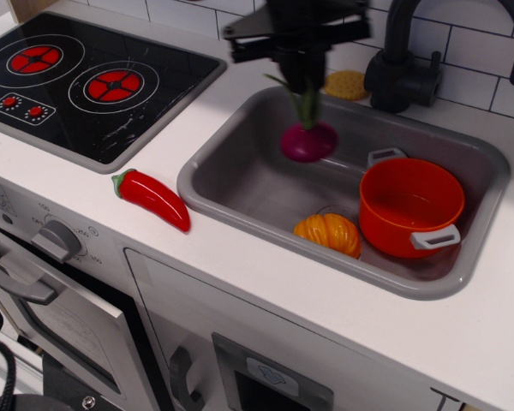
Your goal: Take beet from pot sink
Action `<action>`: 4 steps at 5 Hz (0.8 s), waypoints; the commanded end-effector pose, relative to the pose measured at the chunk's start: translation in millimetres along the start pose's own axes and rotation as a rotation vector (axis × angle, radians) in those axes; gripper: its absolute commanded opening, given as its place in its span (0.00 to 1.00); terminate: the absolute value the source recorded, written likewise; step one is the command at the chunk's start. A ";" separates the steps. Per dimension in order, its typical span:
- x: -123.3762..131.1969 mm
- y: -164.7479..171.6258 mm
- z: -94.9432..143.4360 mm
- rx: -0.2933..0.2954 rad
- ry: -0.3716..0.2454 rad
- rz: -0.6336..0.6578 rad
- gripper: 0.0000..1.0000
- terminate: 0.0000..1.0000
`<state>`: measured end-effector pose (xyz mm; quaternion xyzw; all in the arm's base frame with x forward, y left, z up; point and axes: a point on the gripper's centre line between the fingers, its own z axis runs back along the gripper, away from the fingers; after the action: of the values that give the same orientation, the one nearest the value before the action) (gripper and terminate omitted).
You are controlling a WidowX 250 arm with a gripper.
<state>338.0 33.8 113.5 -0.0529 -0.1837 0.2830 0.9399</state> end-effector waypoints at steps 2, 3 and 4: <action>-1.8 24.4 -40.3 0.126 0.013 -0.015 0.00 0.00; -0.7 21.9 -40.0 0.126 0.025 0.019 1.00 0.00; 0.2 19.1 -39.4 0.146 0.022 0.043 1.00 0.00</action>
<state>338.1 46.2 57.8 0.0099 -0.1316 0.3166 0.9393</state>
